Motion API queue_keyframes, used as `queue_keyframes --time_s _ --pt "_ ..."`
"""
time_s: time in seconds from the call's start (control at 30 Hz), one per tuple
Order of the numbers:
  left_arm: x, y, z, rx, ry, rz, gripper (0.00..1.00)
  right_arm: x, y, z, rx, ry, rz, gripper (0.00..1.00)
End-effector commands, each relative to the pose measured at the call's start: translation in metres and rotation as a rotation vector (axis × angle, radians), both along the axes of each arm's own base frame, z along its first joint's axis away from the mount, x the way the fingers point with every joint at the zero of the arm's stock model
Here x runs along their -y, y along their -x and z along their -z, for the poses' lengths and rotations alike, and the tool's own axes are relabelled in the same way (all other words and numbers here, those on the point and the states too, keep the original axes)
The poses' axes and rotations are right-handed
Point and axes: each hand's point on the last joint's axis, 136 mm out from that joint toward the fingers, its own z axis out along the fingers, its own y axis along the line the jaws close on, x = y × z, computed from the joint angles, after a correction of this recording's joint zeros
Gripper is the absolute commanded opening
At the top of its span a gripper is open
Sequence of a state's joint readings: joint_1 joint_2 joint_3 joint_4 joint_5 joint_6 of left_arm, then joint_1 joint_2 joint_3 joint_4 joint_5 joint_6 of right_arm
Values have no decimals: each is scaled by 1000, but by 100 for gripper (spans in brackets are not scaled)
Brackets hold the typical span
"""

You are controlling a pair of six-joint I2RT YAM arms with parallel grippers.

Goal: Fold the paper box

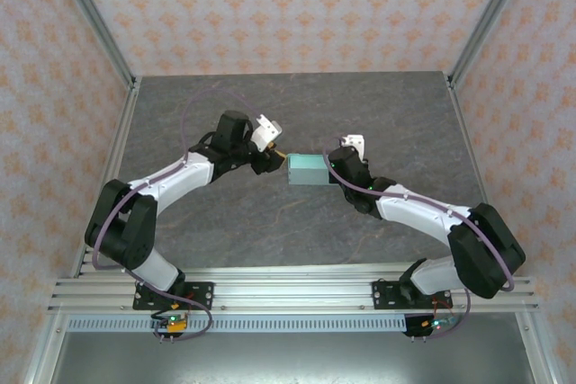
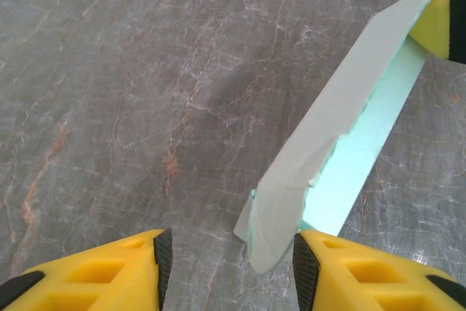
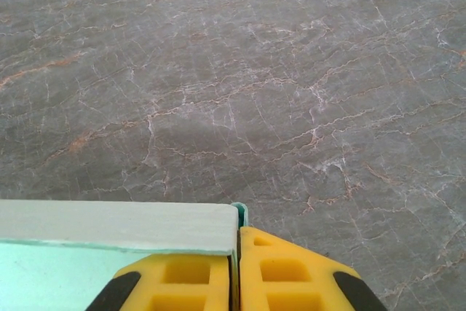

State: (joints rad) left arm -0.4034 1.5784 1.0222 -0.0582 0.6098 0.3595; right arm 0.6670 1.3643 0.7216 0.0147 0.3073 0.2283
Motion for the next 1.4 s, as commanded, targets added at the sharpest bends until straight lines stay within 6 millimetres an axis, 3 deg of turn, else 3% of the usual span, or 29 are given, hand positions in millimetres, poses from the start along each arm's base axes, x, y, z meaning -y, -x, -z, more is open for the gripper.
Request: queue_keyframes --time_s 0.0,0.17,0.4,0.63,0.93,1.23,1.37 --pt "13 8 -7 4 8 107 48 6 8 6 -22 20 7 10" --pt "24 19 -4 -39 68 183 47 5 6 4 -23 15 15 10" --pt "24 19 10 -90 32 197 45 3 3 3 -19 2 24 10" --pt "31 16 4 -110 65 204 0 2 3 6 -23 -10 25 10" --pt "56 21 5 -145 69 132 1 5 3 2 -11 -41 65 11" --pt "90 2 -28 -156 237 -123 3 10 2 -10 39 -93 144 11" --pt "96 -2 -31 -193 283 -186 3 12 4 -7 36 -95 157 11"
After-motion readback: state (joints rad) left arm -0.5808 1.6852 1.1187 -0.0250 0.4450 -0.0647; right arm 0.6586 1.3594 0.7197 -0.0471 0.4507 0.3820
